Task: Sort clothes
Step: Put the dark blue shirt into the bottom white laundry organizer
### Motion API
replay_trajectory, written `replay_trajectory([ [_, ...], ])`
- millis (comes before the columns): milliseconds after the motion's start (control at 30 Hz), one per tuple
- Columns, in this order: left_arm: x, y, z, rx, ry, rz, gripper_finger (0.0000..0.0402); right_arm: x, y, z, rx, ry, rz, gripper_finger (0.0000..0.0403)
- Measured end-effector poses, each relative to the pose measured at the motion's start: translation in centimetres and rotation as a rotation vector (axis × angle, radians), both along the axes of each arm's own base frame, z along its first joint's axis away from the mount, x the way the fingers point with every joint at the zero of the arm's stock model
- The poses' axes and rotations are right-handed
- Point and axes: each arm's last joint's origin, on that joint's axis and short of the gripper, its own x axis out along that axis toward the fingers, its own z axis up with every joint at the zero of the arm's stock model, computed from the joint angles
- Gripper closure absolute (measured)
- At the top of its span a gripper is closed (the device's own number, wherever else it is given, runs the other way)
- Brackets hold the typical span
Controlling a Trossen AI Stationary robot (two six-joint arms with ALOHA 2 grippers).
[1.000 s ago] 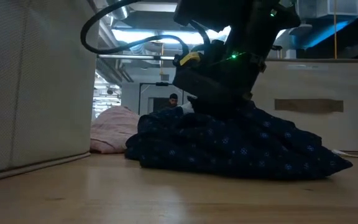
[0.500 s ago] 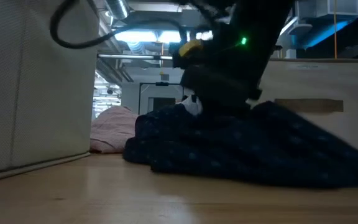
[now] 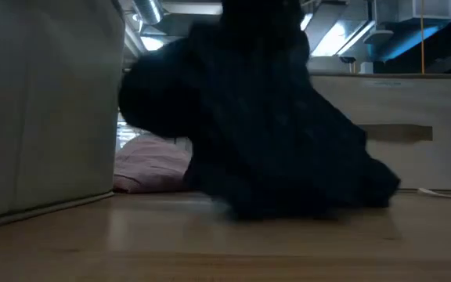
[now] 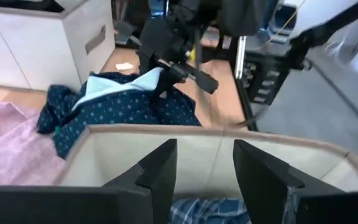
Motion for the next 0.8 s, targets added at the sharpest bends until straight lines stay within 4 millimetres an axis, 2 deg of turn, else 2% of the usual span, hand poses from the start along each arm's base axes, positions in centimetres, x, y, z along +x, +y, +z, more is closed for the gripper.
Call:
replay_trajectory([
  [433,-2.4,4.3,3.1,-0.092,-0.117,-0.013,0.0254,0.3,-0.4,11.4,-0.169,-0.292,0.08,0.0342],
  [633,-3.3,5.9,3.9,-0.136,-0.159,-0.001,0.0254,2.2,-0.2,15.2,-0.236,-0.562,0.237,0.0342],
  [800,-3.9,7.0,4.8,-0.165,-0.216,-0.01,0.0254,3.8,-1.6,17.4,-0.192,-0.756,0.366,0.0342],
])
